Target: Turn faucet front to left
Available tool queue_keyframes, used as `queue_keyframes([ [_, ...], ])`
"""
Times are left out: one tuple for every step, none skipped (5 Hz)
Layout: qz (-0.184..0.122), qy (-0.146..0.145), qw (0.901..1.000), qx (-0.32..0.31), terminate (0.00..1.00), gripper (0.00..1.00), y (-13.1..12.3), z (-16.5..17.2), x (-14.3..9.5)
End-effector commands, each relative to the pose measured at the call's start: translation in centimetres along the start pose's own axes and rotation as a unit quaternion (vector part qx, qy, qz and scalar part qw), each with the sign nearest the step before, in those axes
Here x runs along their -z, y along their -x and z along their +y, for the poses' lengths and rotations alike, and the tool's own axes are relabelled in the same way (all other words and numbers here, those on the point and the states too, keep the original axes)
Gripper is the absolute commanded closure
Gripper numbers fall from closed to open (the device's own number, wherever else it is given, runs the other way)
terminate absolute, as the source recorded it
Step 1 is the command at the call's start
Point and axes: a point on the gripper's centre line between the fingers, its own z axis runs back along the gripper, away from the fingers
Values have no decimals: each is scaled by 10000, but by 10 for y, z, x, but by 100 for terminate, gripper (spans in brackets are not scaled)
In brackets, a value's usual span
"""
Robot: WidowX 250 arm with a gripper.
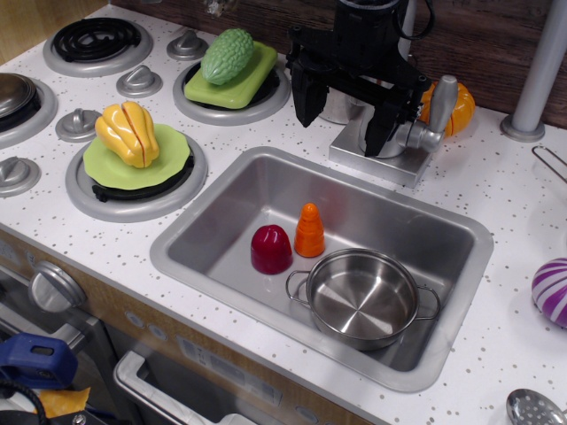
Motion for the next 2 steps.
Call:
queue_keyframes([
  [0, 0, 10000, 0, 0, 0, 0, 0, 0],
  [-110, 8, 9999, 74, 0, 0, 2, -10, -7],
])
